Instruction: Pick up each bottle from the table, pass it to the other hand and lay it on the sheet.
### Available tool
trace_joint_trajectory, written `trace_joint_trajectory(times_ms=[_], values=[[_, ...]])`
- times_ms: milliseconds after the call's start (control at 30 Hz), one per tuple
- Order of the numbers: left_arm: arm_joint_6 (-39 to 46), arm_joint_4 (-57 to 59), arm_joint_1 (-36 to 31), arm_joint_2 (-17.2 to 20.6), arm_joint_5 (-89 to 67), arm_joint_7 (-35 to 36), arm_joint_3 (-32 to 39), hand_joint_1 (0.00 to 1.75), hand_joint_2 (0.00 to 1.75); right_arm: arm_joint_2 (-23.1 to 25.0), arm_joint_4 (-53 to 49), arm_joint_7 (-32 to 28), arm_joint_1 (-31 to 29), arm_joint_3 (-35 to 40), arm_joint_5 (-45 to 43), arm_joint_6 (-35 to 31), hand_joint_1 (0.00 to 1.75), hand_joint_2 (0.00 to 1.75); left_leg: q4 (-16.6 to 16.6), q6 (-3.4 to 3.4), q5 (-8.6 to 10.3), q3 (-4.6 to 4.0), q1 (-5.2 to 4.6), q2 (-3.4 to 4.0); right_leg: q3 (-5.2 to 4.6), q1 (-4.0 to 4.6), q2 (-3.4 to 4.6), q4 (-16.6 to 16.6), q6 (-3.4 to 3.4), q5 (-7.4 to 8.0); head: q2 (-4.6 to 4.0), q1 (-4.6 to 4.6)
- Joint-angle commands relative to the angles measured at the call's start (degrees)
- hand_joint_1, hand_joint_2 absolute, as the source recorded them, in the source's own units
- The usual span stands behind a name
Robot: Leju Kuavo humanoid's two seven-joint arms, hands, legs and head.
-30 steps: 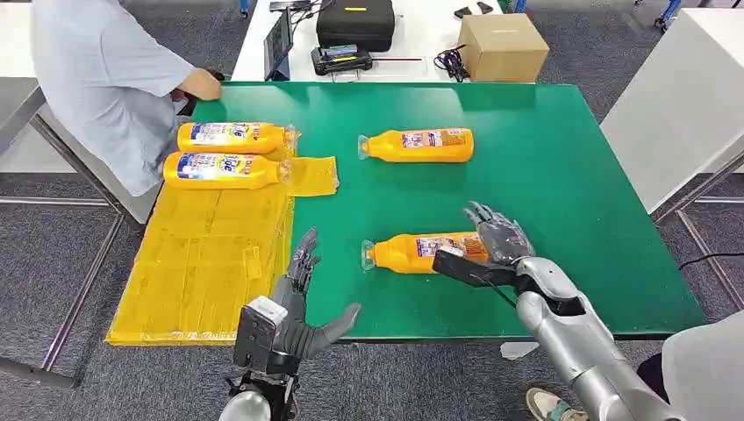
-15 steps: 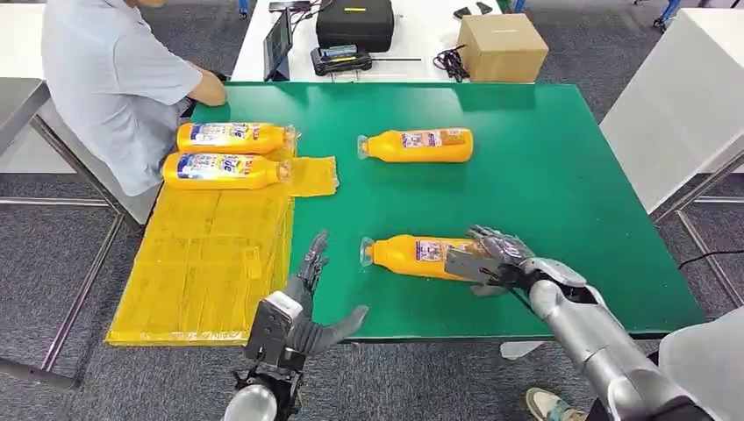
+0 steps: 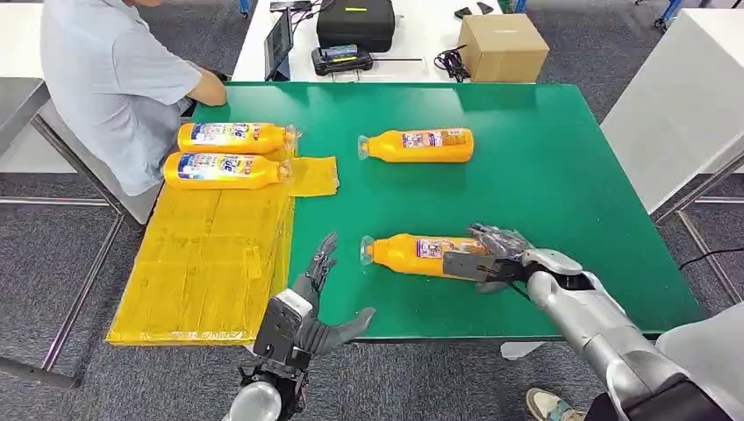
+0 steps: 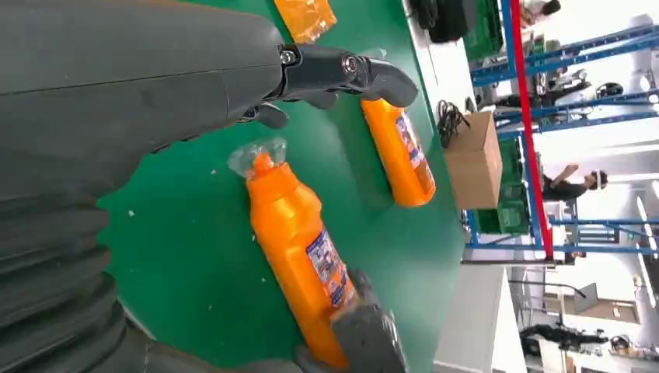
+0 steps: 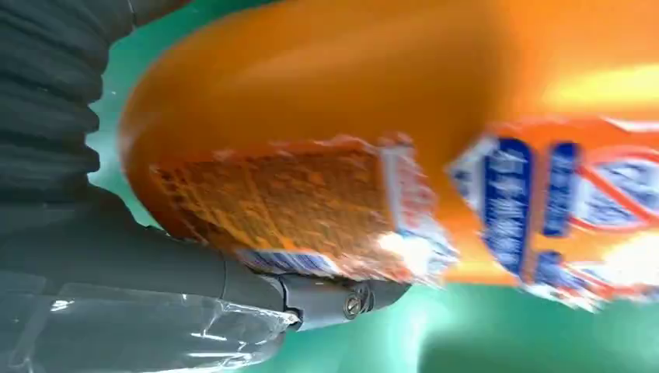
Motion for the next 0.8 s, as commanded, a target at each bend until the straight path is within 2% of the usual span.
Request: trace_joint_trajectory(times_ms=[33, 433, 600, 633, 667, 700, 800], values=[[-0.1, 2.6, -1.2, 1.4, 0.1, 0.4, -1.1, 0.00, 1.75, 4.2, 4.7, -0.2, -3.8, 3.6, -0.3, -2.5, 0.00, 1.75, -0.1, -0.10, -0.09, 0.25, -0.01, 0.24, 0.14, 0.00, 0.20, 0.0, -0.11, -0.04, 0.00, -0.02], [0.0, 3.7, -1.5, 1.1, 0.3, 0.0, -1.1, 0.00, 1.75, 4.5, 5.2, -1.5, -3.9, 3.7, -2.8, 0.1, 0.00, 1.75, 0.0, -0.12, -0.11, 0.31, -0.01, 0.14, 0.24, 0.01, 0.10, 0.0, -0.14, -0.10, 0.00, 0.00], [-0.1, 4.5, -1.8, 1.1, 1.0, -0.4, -1.6, 0.00, 1.75, 3.0, 6.0, -1.6, -3.6, 5.6, -3.4, 1.2, 0.00, 1.75, 0.0, -0.10, -0.08, 0.25, 0.01, 0.02, 0.23, 0.02, -0.02, 0.0, -0.11, -0.09, 0.00, 0.00], [-0.1, 4.9, -1.9, 1.0, 1.2, -0.4, -1.5, 0.00, 1.75, 3.1, 6.1, -2.1, -3.1, 5.0, -4.6, 1.5, 0.31, 1.75, -0.1, -0.12, -0.11, 0.35, 0.03, 0.04, 0.30, 0.04, -0.01, 0.0, -0.14, -0.12, 0.00, 0.00], [0.0, 5.2, -1.9, 0.9, 1.3, -0.6, -1.5, 0.00, 1.75, 3.1, 6.2, -2.2, -2.6, 5.0, -5.0, 1.6, 1.47, 1.75, 0.0, -0.11, -0.09, 0.31, 0.02, 0.04, 0.26, 0.03, 0.00, 0.0, -0.12, -0.09, 0.00, 0.00], [0.1, 5.5, -2.0, 0.8, 1.6, -0.8, -1.5, 0.00, 1.75, 3.1, 6.4, -2.2, -2.3, 5.2, -4.9, 1.1, 1.75, 1.75, -0.1, -0.12, -0.09, 0.38, 0.01, -0.01, 0.34, 0.03, -0.06, 0.0, -0.14, -0.13, 0.00, 0.00], [0.2, 5.5, -2.2, 0.8, 1.8, -1.2, -1.9, 0.00, 1.75, 2.8, 7.2, -2.0, -1.8, 6.0, -4.6, 0.8, 1.75, 1.75, -0.1, -0.09, -0.05, 0.30, 0.02, -0.03, 0.27, 0.03, -0.07, -0.1, -0.10, -0.07, 0.00, 0.00]])
